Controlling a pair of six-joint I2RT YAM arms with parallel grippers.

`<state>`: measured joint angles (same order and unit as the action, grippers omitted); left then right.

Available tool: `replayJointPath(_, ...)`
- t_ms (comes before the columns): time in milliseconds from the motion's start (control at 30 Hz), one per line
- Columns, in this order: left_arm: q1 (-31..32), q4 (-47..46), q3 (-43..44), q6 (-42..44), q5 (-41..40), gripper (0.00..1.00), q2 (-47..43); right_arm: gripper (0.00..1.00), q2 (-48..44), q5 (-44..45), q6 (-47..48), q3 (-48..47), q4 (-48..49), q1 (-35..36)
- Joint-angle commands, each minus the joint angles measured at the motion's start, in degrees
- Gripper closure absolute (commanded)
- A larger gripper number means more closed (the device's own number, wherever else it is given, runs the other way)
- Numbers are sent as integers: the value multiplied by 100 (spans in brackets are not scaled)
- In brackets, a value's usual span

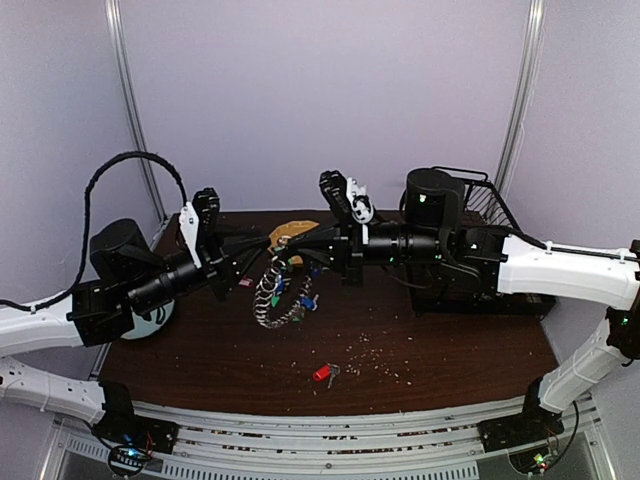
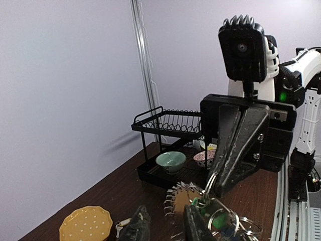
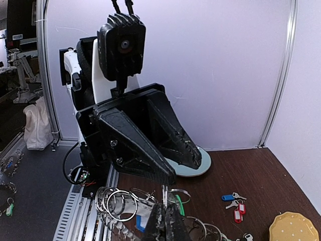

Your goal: Put the keys on the keyring

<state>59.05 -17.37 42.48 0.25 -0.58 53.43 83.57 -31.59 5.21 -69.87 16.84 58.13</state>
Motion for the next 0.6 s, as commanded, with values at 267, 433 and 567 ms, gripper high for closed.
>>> replayJointPath(267, -34, -69, 0, 9, 1253, 62, 132, 100, -200, 30, 28, -178, 311, 14)
replayJointPath(433, -34, 6, 88, 32, 1159, 62, 317, 100, -218, 6, 26, -201, 307, 6)
replayJointPath(567, -33, 253, 275, 93, 938, 82, 506, 100, -214, 3, 31, -203, 316, 22)
